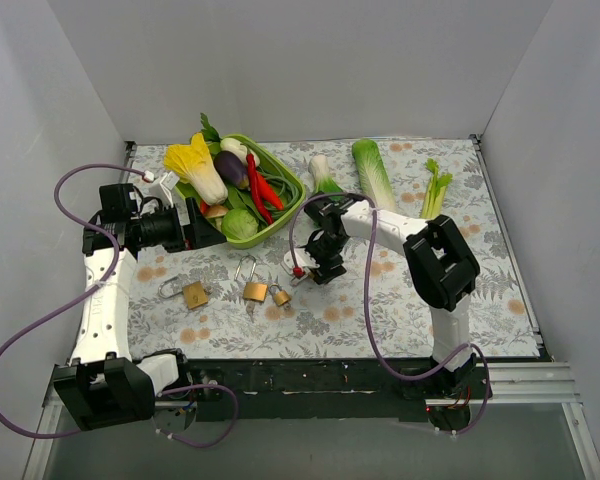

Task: Lock with the key
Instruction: Pick up the lock from the center of the board.

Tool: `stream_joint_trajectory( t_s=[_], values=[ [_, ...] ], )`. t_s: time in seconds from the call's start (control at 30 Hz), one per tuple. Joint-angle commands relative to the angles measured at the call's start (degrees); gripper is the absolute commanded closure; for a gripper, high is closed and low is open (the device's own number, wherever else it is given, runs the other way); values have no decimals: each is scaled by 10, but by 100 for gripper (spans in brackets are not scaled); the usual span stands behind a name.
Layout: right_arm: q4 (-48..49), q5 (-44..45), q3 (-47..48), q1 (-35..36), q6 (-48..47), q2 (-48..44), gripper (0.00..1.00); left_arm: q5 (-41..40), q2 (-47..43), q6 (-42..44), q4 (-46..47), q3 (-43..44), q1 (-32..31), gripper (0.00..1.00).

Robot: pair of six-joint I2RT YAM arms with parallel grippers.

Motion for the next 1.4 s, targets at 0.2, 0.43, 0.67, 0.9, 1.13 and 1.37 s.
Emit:
stream_joint_trajectory(
  t_s=[0.2,0.43,0.67,0.9,1.13,1.37],
  values=[
    [21,6,-5,7,-1,12,38,2,-19,-2,9,-13,5,2],
    [12,14,2,7,8,32,39,3,-17,-3,9,-9,5,2],
    [30,29,-16,7,20,36,44,5,-9,0,7,-6,4,2],
    [50,22,-26,7,104,20,74,27,9,31,-22,3,4,2],
    [28,-20,-5,-11,214,-44,99,51,13,66,9,2,5,2],
    [-91,-169,35,-42,296,-100,99,81,-31,182,81,-28,3,3]
  ],
)
